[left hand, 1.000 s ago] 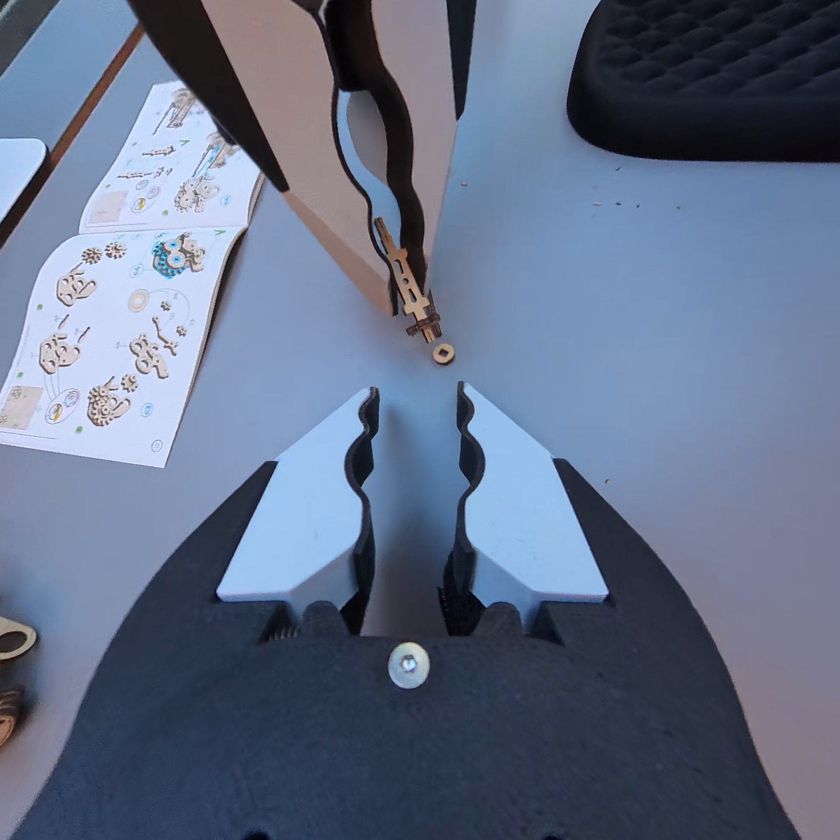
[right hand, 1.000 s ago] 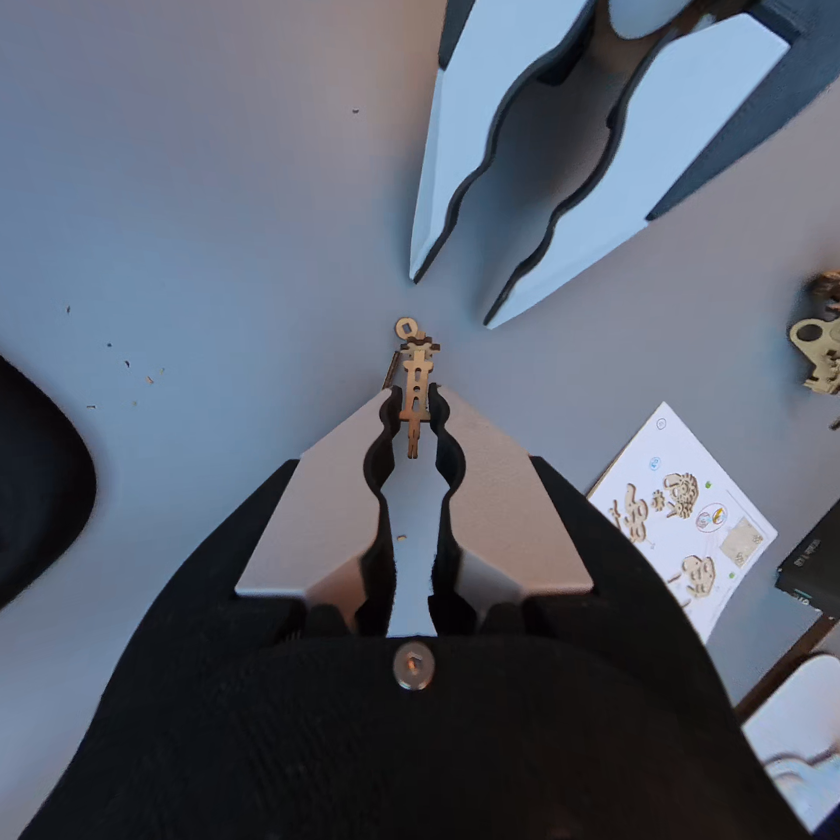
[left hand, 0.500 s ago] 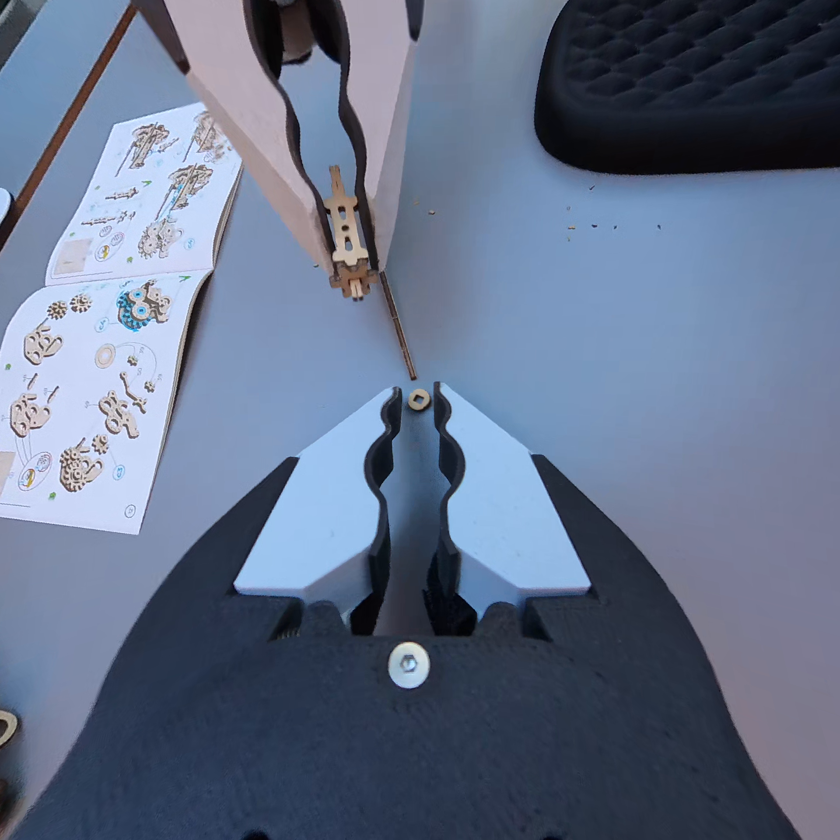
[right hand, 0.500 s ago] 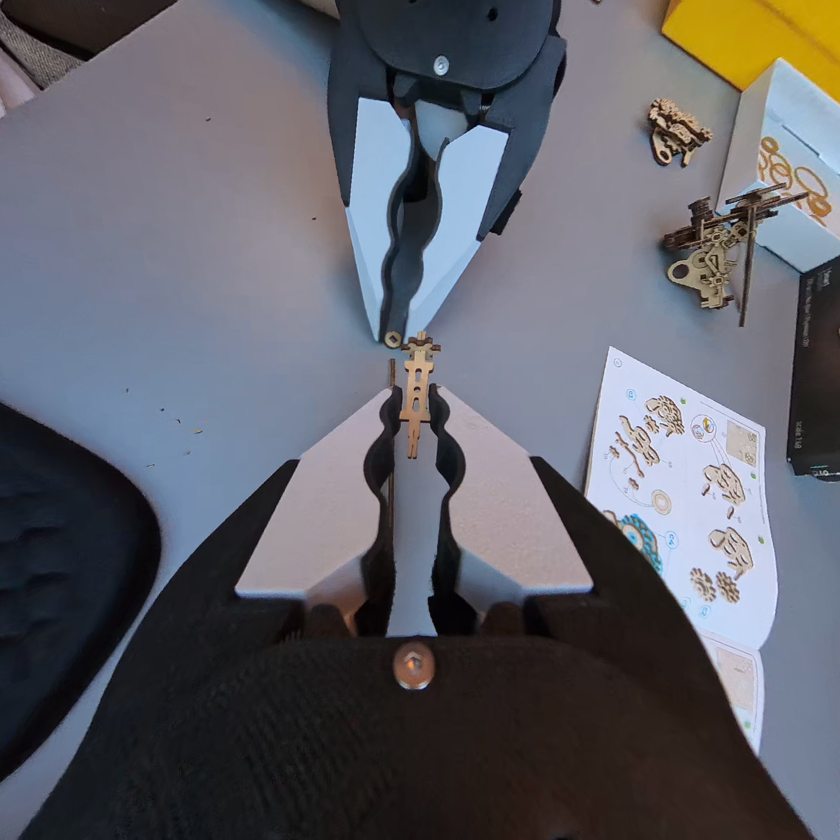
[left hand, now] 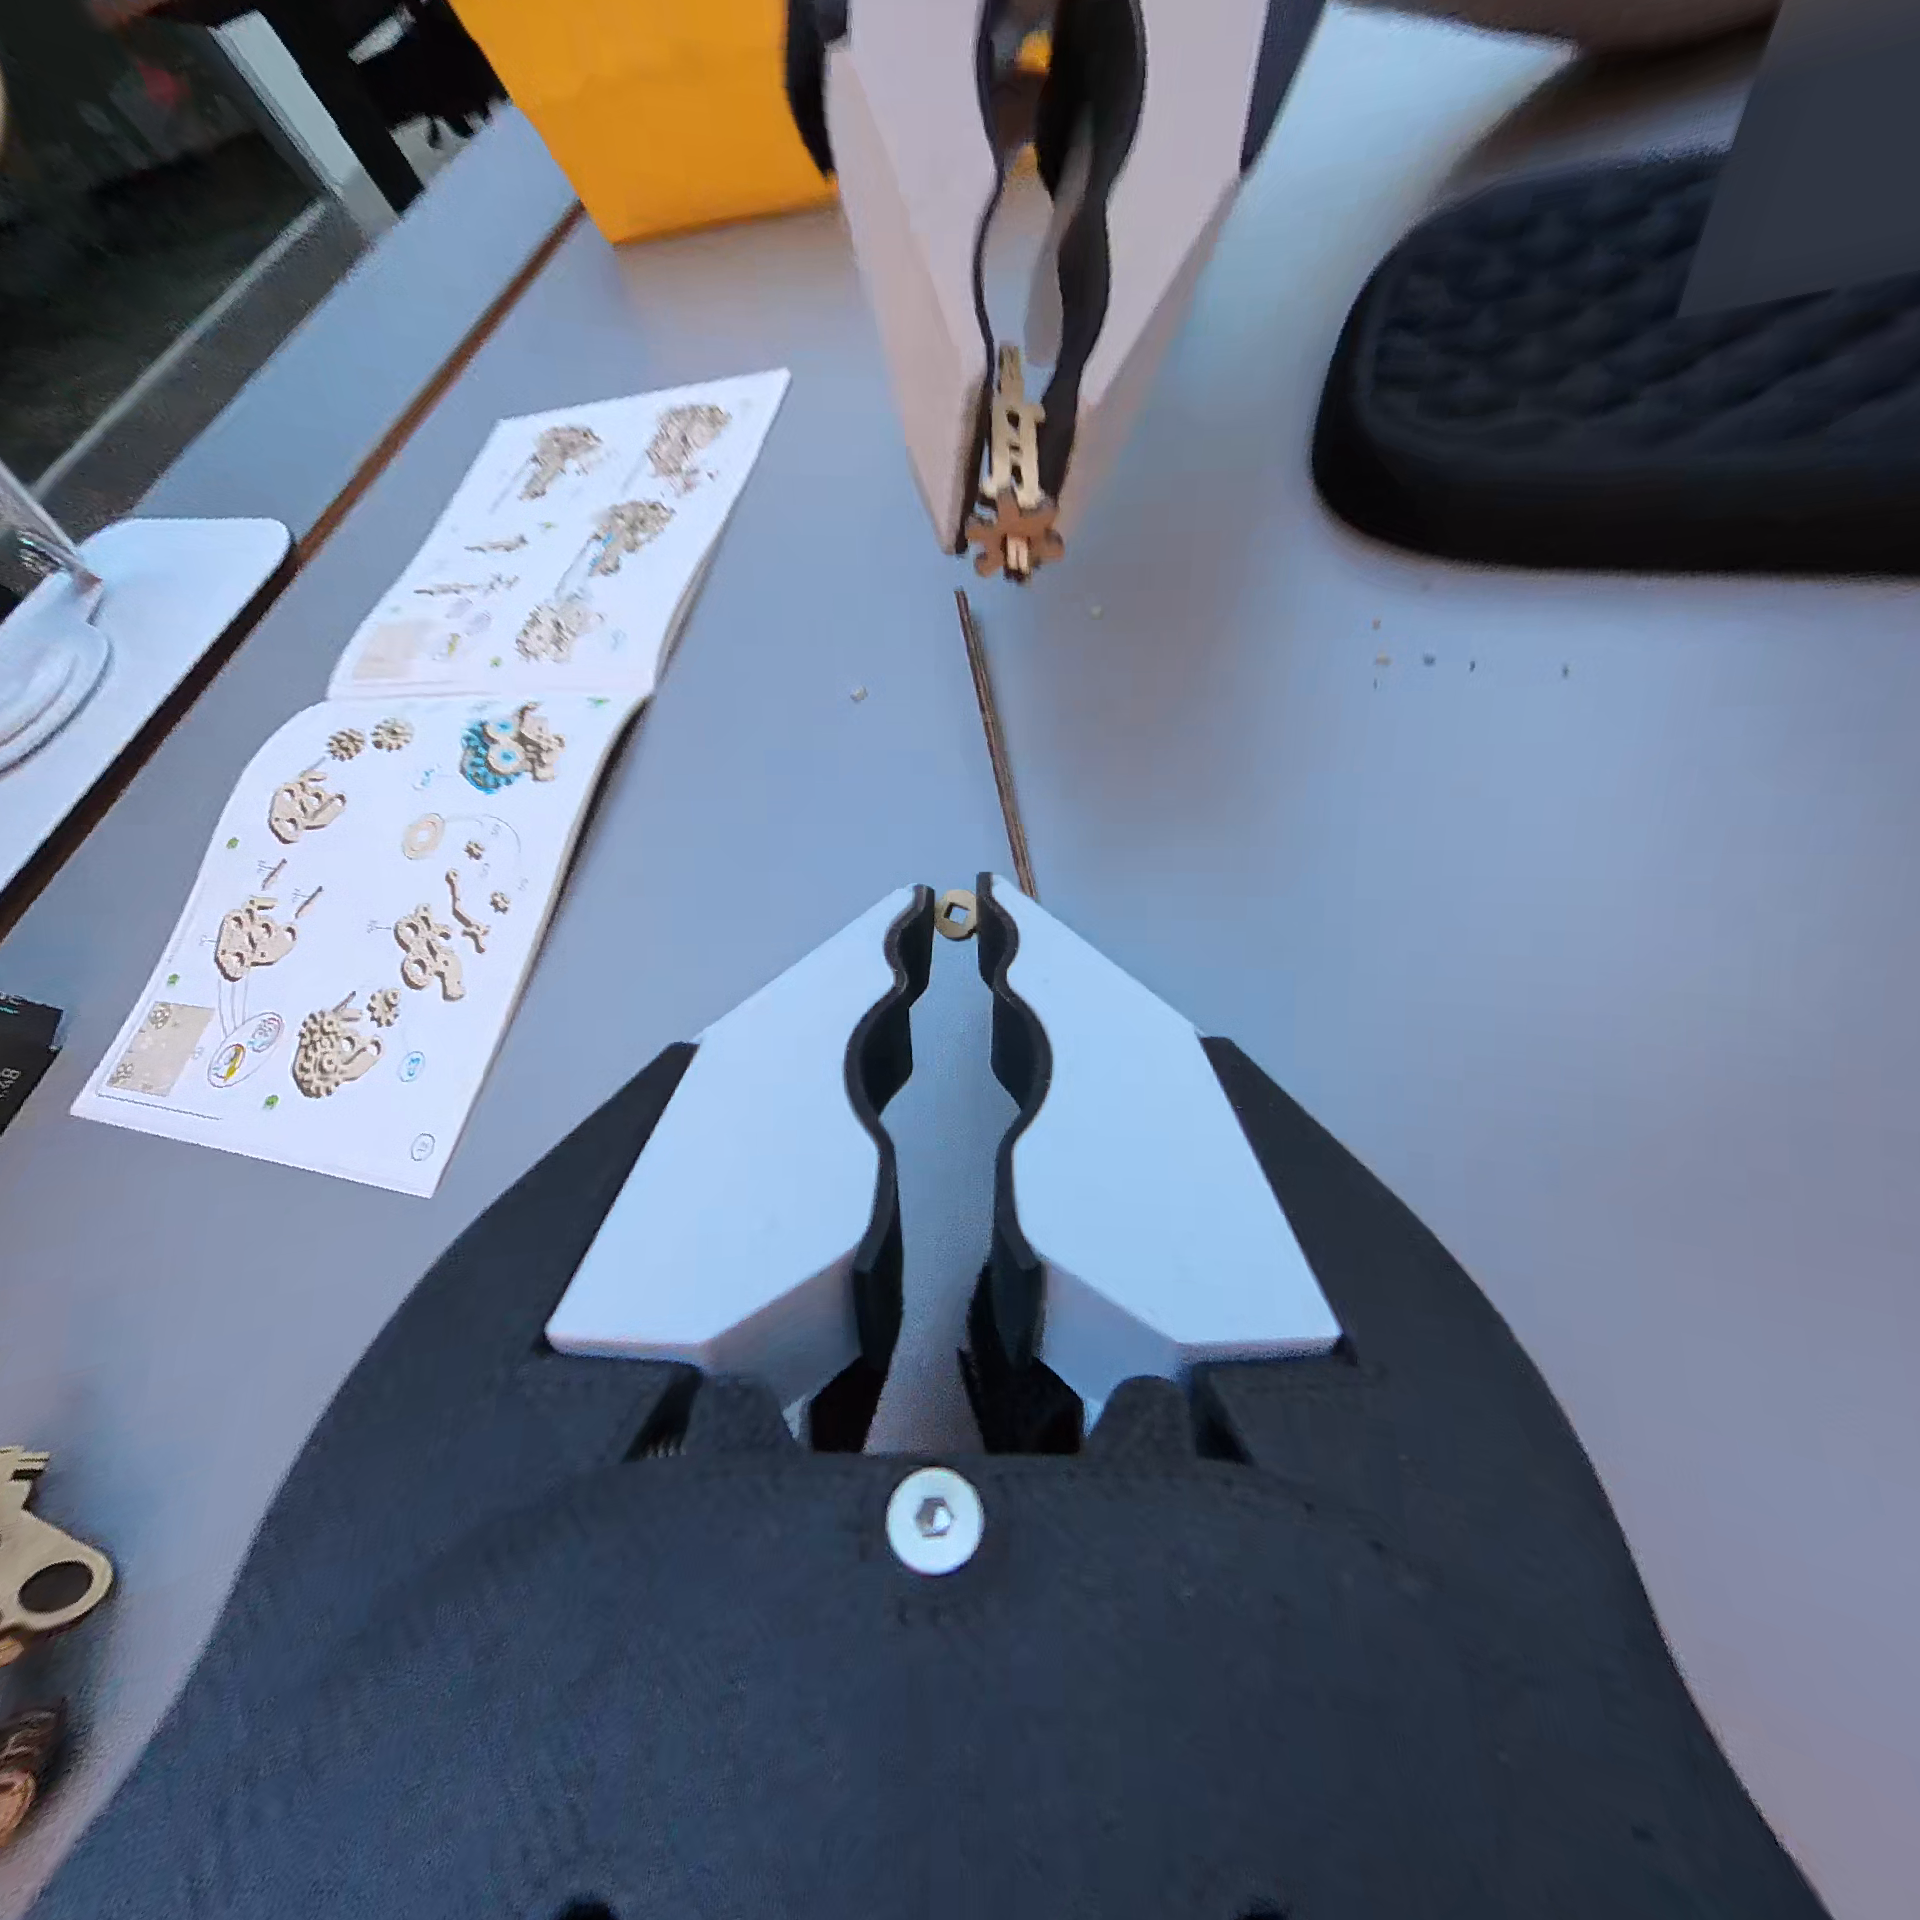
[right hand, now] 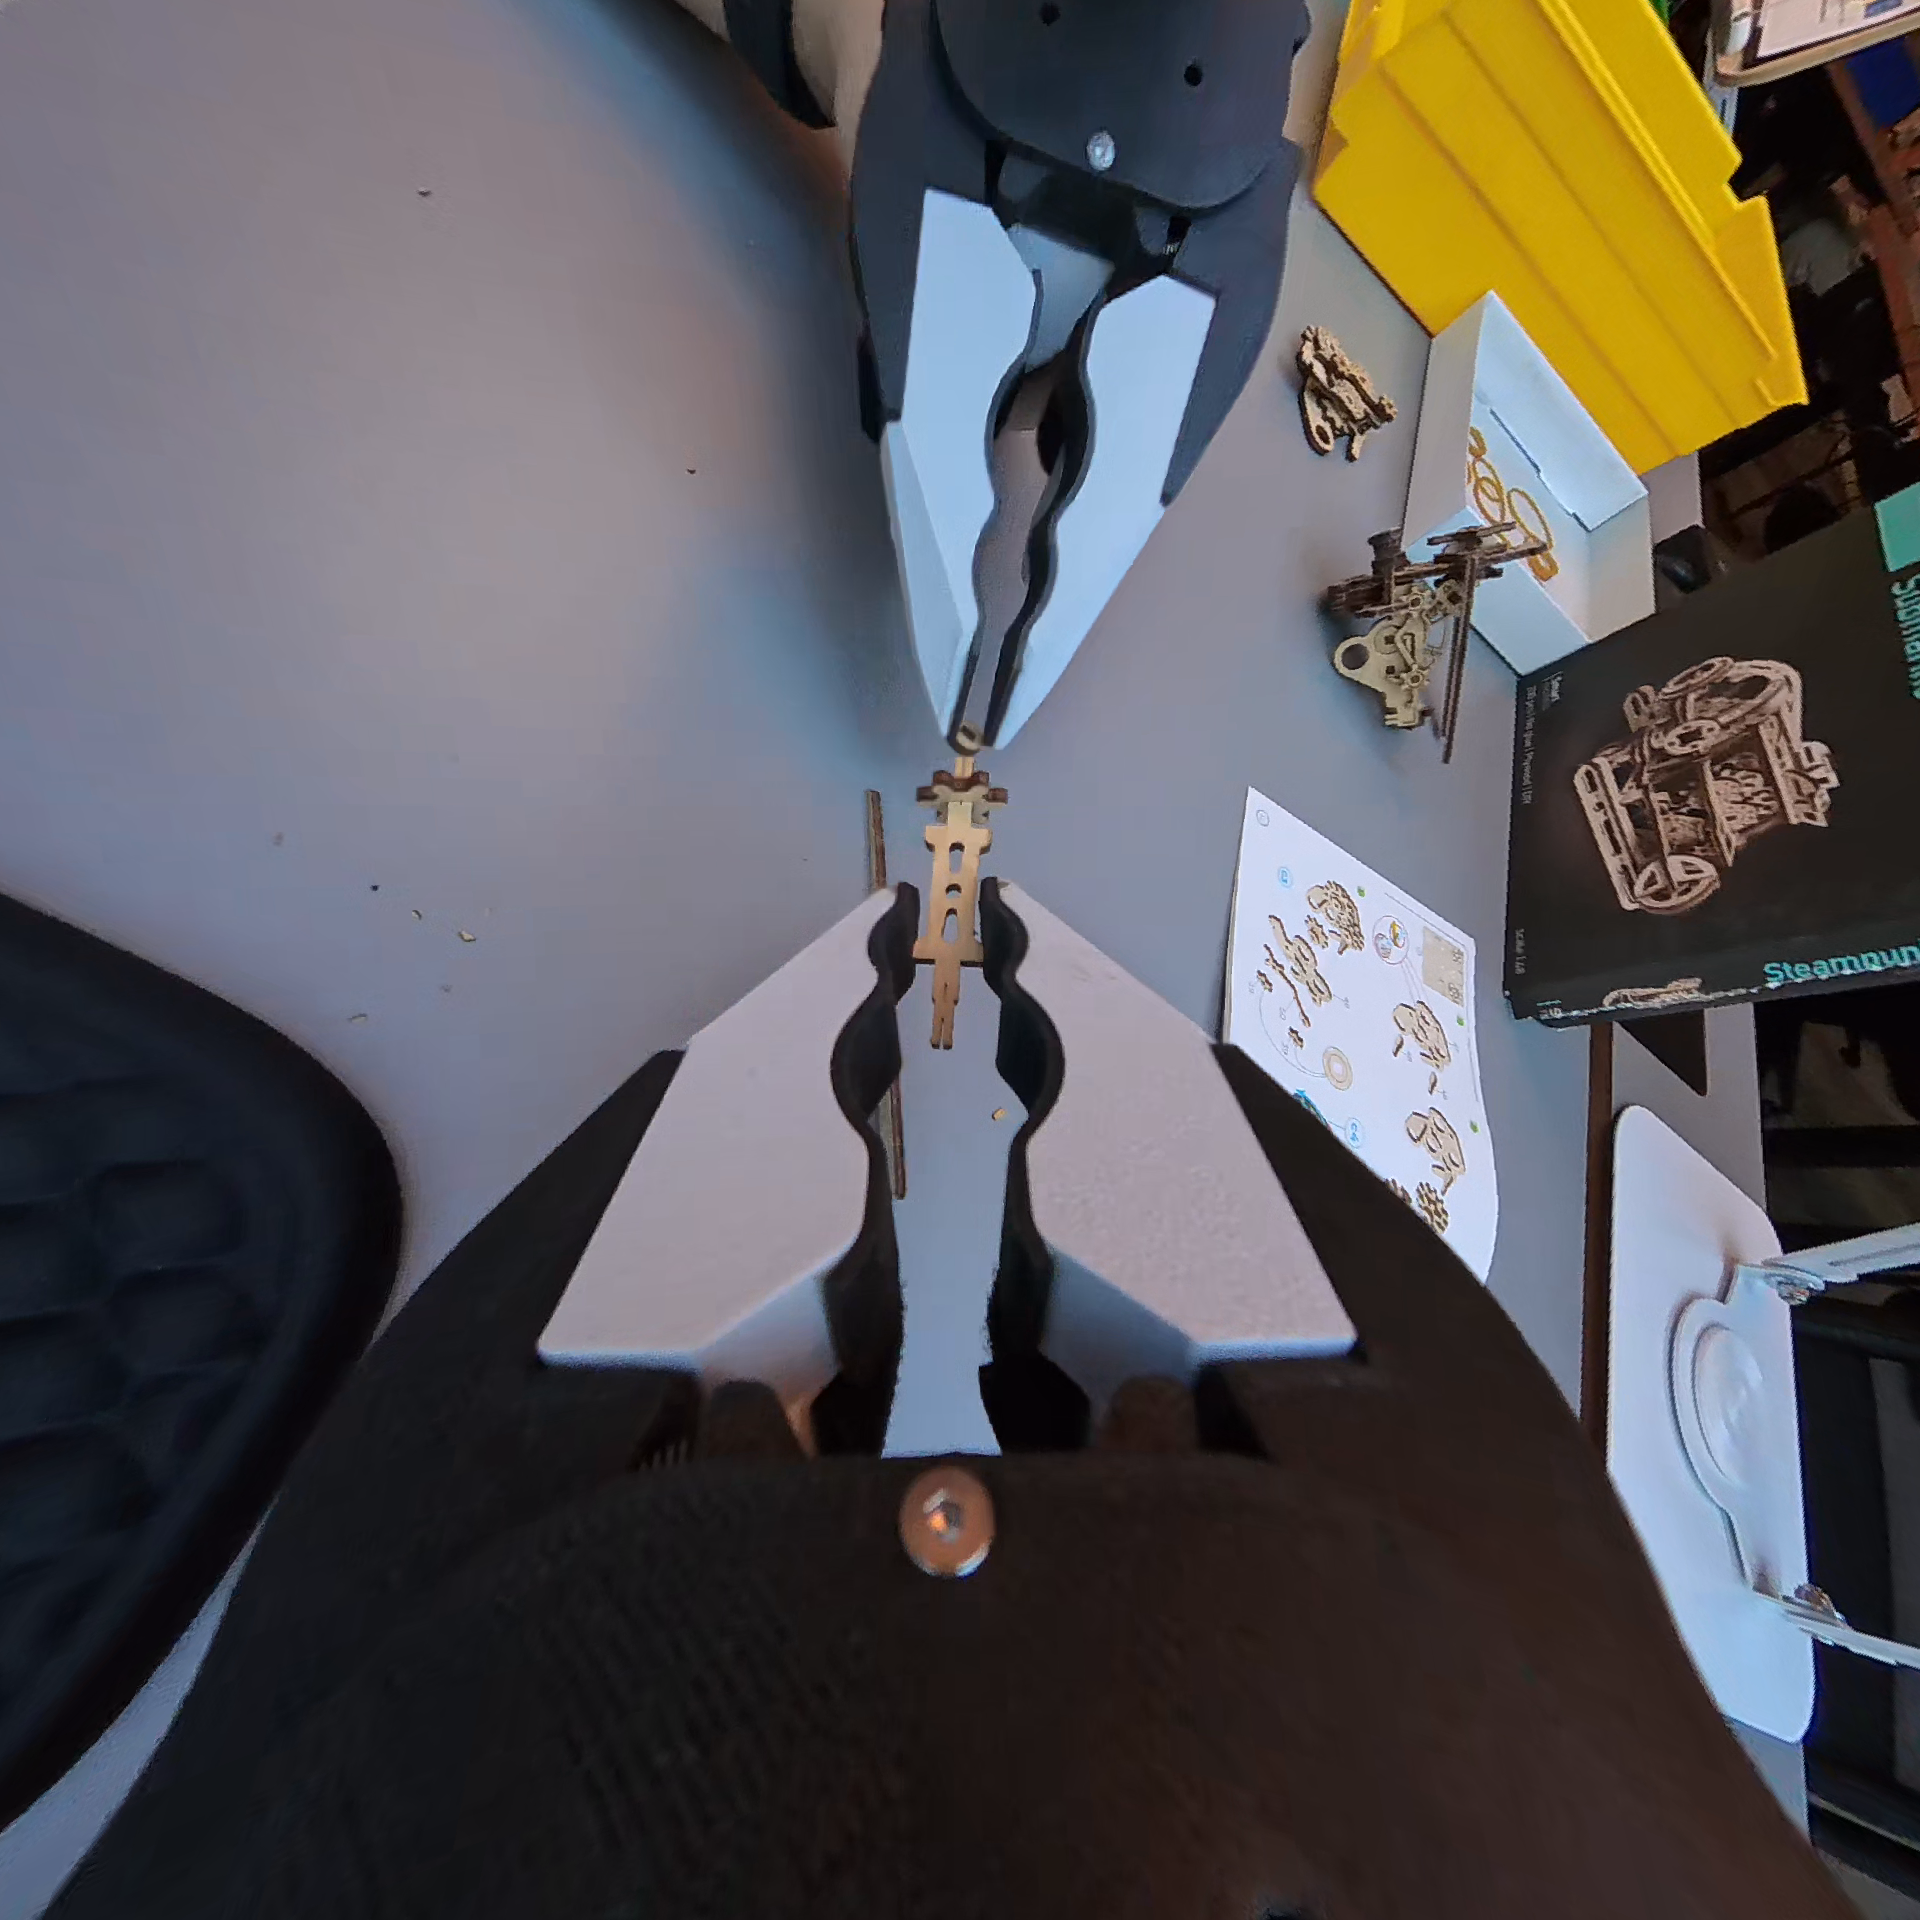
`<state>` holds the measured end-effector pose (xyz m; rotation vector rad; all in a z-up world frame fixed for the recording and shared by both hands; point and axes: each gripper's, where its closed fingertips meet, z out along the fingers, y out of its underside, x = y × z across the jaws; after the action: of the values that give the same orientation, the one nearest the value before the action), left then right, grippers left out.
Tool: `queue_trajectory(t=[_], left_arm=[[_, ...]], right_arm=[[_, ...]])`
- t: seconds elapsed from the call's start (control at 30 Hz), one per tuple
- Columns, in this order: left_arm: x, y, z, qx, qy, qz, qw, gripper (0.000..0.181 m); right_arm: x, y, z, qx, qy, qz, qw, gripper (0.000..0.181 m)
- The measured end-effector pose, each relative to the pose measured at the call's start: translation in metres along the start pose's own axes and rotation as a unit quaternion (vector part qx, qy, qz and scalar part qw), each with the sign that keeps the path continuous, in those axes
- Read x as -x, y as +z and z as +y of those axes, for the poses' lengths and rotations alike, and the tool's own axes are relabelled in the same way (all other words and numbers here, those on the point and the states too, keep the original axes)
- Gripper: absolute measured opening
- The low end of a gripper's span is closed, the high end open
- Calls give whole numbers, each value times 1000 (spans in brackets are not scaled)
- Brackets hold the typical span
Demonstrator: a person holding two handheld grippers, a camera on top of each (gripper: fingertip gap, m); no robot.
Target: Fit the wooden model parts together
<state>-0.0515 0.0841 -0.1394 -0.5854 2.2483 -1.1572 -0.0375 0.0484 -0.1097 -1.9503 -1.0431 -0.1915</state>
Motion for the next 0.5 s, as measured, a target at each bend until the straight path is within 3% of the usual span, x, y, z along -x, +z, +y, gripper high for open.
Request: queue_trajectory(t=[0.2,0.5], left_arm=[[6,-16,-42,-136,-96,17,986,5],[7,-22,-48,-165,-115,32,979,5]], right_arm=[[-4,-1,0,11,-1,32,999,11],[-10,-1,-7,-8,4,50,999,10]])
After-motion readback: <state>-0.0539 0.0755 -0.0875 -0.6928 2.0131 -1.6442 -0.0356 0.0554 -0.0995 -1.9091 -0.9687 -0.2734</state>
